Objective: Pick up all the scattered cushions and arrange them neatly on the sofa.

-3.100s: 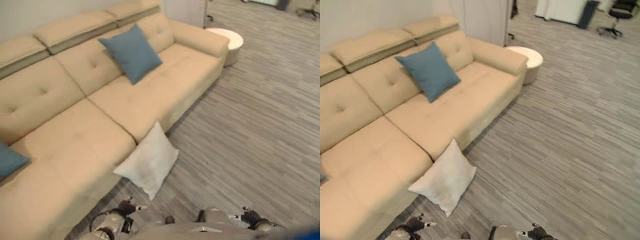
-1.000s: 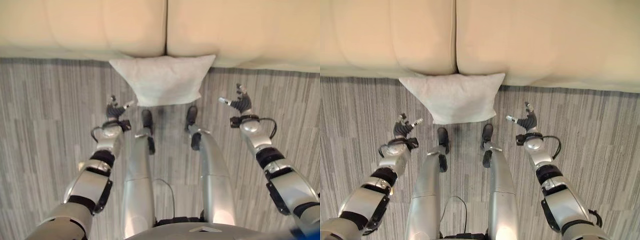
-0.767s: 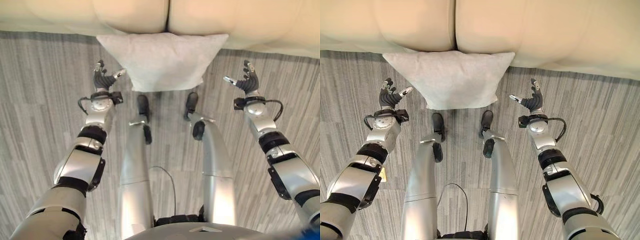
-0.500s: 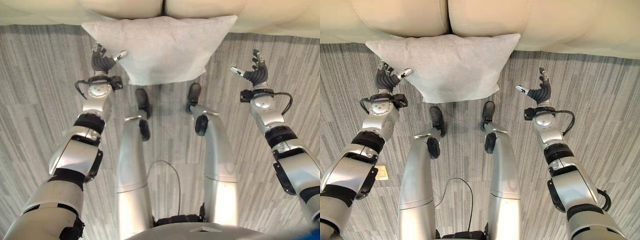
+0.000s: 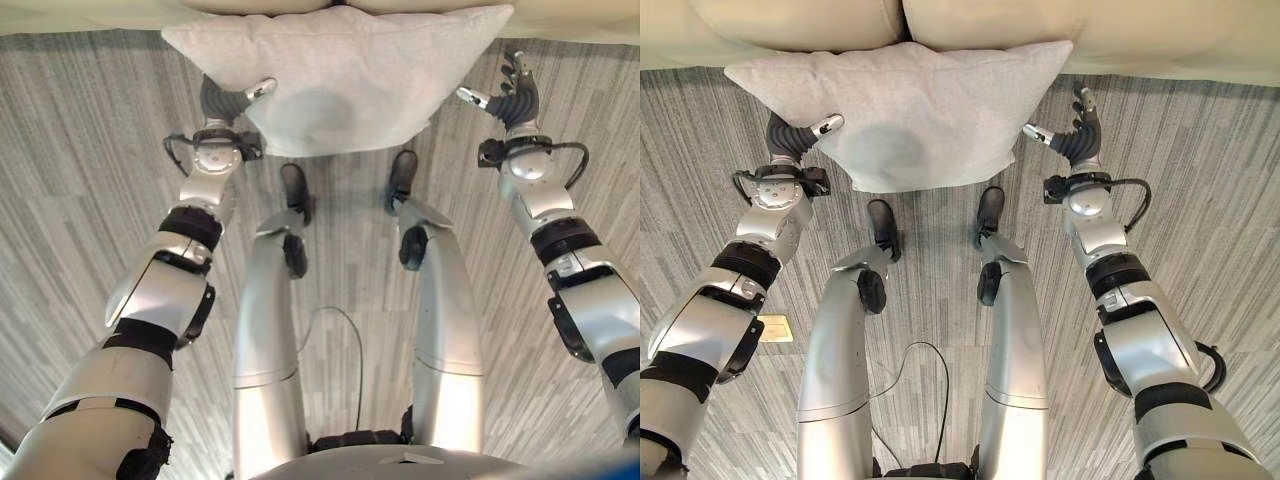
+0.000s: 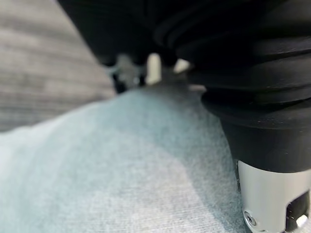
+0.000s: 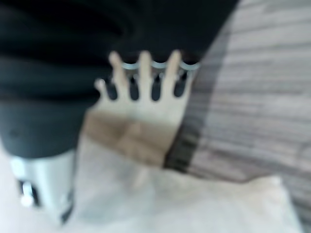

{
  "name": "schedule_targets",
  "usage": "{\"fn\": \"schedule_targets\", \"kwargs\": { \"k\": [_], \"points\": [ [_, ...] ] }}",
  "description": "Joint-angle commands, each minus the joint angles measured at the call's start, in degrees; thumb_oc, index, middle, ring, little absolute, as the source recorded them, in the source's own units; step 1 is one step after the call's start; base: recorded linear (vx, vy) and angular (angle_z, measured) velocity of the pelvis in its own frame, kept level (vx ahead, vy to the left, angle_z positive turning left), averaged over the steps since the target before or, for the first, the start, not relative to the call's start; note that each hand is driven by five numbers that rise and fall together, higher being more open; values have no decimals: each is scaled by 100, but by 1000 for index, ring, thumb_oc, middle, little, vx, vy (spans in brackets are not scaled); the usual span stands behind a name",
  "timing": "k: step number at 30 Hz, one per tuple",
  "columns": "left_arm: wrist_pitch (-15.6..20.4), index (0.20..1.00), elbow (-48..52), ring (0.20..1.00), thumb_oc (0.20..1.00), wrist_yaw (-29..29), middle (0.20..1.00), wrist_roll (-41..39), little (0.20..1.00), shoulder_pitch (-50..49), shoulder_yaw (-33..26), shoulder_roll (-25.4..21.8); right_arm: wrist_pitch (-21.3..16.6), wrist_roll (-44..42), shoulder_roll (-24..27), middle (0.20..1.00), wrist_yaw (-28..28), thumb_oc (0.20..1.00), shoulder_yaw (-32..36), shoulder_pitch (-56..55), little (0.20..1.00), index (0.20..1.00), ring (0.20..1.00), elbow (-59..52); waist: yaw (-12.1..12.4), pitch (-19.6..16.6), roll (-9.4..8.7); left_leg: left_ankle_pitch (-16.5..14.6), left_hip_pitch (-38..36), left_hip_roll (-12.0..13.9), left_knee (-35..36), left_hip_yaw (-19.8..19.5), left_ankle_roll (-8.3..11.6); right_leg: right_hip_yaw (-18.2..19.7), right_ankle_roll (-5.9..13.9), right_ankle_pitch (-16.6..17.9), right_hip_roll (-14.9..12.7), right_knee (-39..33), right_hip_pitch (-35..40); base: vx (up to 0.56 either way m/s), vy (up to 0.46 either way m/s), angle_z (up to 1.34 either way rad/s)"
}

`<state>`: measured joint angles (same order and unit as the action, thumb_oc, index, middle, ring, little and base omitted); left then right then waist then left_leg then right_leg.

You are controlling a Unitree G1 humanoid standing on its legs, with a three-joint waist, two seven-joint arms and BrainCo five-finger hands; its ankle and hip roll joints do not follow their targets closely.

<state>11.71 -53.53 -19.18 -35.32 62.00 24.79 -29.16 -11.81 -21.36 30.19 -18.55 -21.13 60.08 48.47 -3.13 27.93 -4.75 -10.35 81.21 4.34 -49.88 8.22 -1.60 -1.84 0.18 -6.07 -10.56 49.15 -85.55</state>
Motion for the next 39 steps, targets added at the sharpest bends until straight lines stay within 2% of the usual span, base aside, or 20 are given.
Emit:
{"fn": "schedule_targets", "kwargs": {
  "k": [1, 8, 11, 12, 13, 14, 18, 23, 29, 30, 34, 37, 39],
  "points": [
    [250, 1000, 265, 1000, 1000, -65, 1000, 265, 1000, -223, 38, 332, -232, -196, -17, 1000, 17, 1000, -309, -385, 1000, 1000, 1000, 129, -158, -696, 448, 608, 233, -130, 746, -187, 138, 207, 476, -93, 64, 45, -70, 8, -2, 4],
    [334, 1000, 562, 1000, 1000, -191, 1000, 246, 1000, 366, 297, 467, -107, -215, -263, 1000, 120, 1000, -746, 317, 1000, 1000, 1000, 513, -5, -611, 631, 642, 487, -185, 545, -206, 145, 264, 458, -98, 51, 343, -355, 8, -12, 3],
    [385, 1000, 716, 1000, 1000, -276, 1000, 164, 1000, 425, 312, 604, -143, -368, -631, 1000, 154, 1000, -861, 510, 1000, 1000, 1000, 412, 54, -576, 687, 641, 575, -204, 408, -229, 142, 256, 442, -124, 75, 466, -433, 14, -9, 2],
    [380, 1000, 726, 1000, 1000, -271, 1000, 164, 1000, 409, 325, 638, -165, -390, -712, 429, 177, 429, -911, 555, 429, 429, 429, 294, 64, -577, 685, 639, 572, -197, 404, -227, 140, 244, 435, -127, 78, 475, -433, 0, 0, 0],
    [382, 677, 736, 677, 677, -266, 677, 141, 677, 390, 319, 666, -181, -384, -769, 200, 197, 200, -972, 589, 200, 200, 200, 170, 65, -585, 675, 639, 576, -195, 393, -224, 139, 239, 427, -124, 82, 484, -433, 0, 0, 0],
    [400, 200, 776, 200, 200, -267, 200, 80, 200, 323, 261, 704, -225, -397, -928, 200, 211, 200, -1003, 599, 200, 200, 200, -34, 71, -612, 662, 641, 567, -198, 385, -231, 141, 223, 416, -124, 103, 491, -433, 0, 0, 0],
    [441, 200, 1040, 200, 200, -244, 200, 10, 200, 29, 157, 798, -291, -298, -1140, 200, 230, 200, -976, 423, 200, 200, 200, -518, 49, -752, 614, 686, 495, -181, 500, -245, 163, 163, 409, -117, 116, 434, -382, 9, -32, -1],
    [548, 200, 1641, 200, 200, -180, 200, 60, 200, -545, 1, 842, -369, -46, -975, 200, 272, 200, -811, -90, 200, 200, 200, -1311, 22, -967, 541, 788, 52, -147, 990, -326, 205, -14, 416, -106, 158, 95, 109, -31, -41, 3],
    [559, 200, 2562, 200, 200, 27, 200, 334, 200, -1667, -194, 769, -385, 246, -667, 200, 503, 200, -475, -1158, 200, 200, 200, -2251, 9, -1049, 484, 988, -1102, -49, 1879, -471, 334, -257, 438, -90, 181, -592, 1299, -44, -51, 3],
    [558, 200, 2565, 200, 200, 26, 200, 335, 200, -1670, -194, 770, -384, 246, -667, 200, 503, 200, -474, -1160, 200, 200, 200, -2253, 10, -1043, 484, 990, -1112, -49, 1884, -472, 334, -259, 438, -89, 181, -597, 1309, -71, -48, 6],
    [575, 200, 3321, 200, 200, 232, 200, 573, 200, -2744, -461, 782, -396, 566, -461, 200, 648, 200, 20, -2307, 200, 200, 200, -3118, 18, -1089, 411, 1135, -2149, 54, 2486, -559, 454, -445, 437, -105, 187, -1156, 2376, -38, -46, 6],
    [618, 200, 3611, 200, 200, 371, 200, 518, 200, -3445, -611, 940, -466, 742, -508, 200, 693, 200, 344, -3132, 200, 200, 200, -3585, 28, -1136, 390, 1298, -3097, 49, 3023, -616, 550, -590, 424, -135, 221, -1612, 3274, 11, -54, 8],
    [606, 200, 3734, 200, 200, 404, 200, 510, 200, -3673, -630, 963, -481, 762, -544, 200, 699, 200, 428, -3394, 200, 200, 200, -3718, 34, -1145, 387, 1399, -3442, 56, 3233, -626, 603, -642, 420, -127, 261, -1805, 3649, -19, -35, 6]
  ]
}}
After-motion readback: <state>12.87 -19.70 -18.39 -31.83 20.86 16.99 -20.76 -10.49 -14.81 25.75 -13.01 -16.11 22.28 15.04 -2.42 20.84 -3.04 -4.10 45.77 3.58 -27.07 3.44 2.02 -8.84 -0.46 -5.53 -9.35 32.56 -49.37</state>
